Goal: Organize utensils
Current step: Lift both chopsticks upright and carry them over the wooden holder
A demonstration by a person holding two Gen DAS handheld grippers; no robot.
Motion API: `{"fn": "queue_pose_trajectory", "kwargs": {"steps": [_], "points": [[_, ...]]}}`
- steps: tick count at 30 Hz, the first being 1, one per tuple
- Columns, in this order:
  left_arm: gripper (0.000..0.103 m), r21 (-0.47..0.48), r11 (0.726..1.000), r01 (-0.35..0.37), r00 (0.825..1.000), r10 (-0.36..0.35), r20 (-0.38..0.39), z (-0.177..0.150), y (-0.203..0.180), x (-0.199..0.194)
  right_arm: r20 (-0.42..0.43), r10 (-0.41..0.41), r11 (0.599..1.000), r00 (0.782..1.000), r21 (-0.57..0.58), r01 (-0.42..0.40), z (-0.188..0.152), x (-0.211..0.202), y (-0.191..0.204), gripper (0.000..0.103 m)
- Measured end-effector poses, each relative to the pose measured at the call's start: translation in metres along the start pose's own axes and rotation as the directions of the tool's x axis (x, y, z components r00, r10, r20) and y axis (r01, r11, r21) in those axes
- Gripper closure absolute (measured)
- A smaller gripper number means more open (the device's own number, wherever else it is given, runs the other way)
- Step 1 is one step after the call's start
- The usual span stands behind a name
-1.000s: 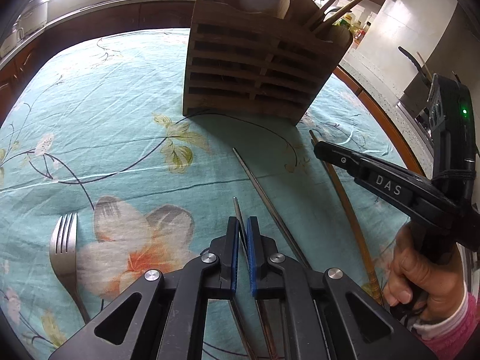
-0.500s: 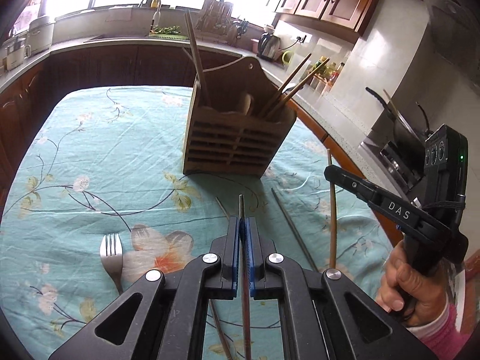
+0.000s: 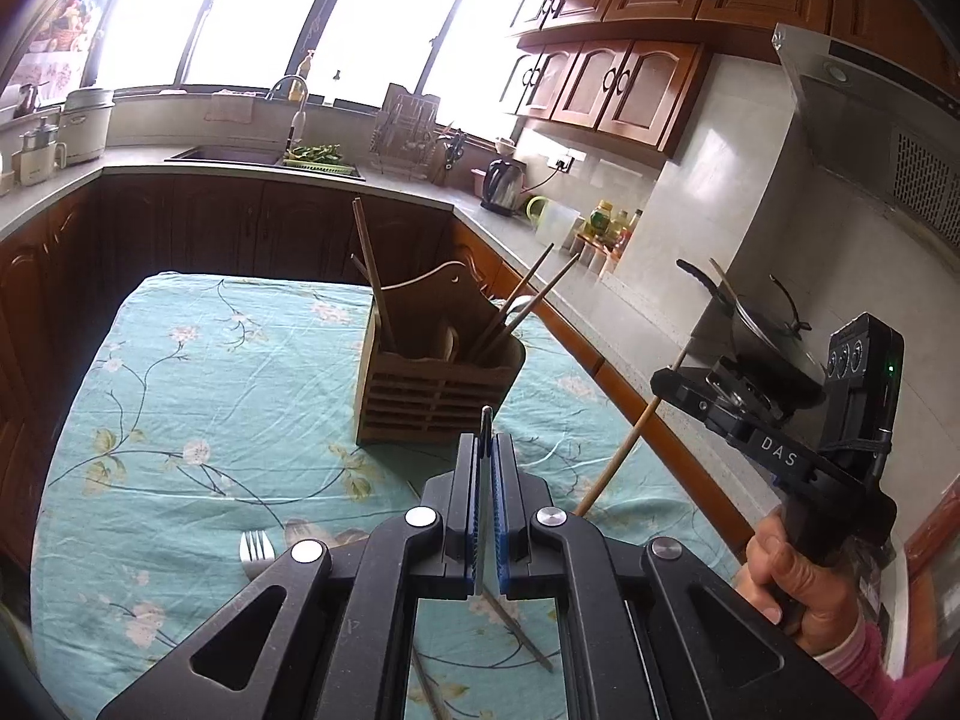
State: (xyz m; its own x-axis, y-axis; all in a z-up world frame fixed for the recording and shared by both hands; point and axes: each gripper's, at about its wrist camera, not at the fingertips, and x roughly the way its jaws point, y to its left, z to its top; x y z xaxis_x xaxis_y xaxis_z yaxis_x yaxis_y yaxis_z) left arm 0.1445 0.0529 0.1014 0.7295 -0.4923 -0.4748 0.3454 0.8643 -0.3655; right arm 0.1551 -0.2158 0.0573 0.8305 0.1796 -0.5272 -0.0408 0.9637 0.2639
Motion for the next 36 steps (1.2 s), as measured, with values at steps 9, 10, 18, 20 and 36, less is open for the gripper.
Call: {"fn": "queue_pose_trajectory", "kwargs": {"steps": [9, 10, 18, 20, 36], "points": [[0.101, -0.003, 1.0, -0.01, 0.999, 0.01, 0.031, 0.011, 0.005, 0.007, 0.04, -0.015, 1.0, 0.999, 0.004, 0.014, 0.011, -0.002, -0.004, 0.098], [0.101, -0.003, 1.0, -0.011, 0.999, 0.011, 0.035, 0.012, 0.005, 0.007, 0.044, -0.016, 1.0, 0.999, 0.007, 0.015, 0.012, -0.002, -0.005, 0.098], [0.101, -0.012, 1.0, -0.015, 0.996, 0.016, 0.09, 0.031, 0.012, 0.009, 0.096, -0.028, 0.999, 0.995, 0.019, 0.026, 0.026, -0.005, -0.008, 0.098], [0.101, -0.017, 1.0, -0.016, 0.994, 0.018, 0.111, 0.036, 0.015, 0.01, 0.114, -0.029, 0.999, 0.993, 0.023, 0.027, 0.031, -0.005, -0.009, 0.098], [0.101, -0.023, 0.999, -0.033, 0.961, 0.038, 0.275, 0.093, 0.032, 0.04, 0.29, -0.068, 0.997, 0.955, 0.046, 0.057, 0.107, 0.018, -0.019, 0.098]]}}
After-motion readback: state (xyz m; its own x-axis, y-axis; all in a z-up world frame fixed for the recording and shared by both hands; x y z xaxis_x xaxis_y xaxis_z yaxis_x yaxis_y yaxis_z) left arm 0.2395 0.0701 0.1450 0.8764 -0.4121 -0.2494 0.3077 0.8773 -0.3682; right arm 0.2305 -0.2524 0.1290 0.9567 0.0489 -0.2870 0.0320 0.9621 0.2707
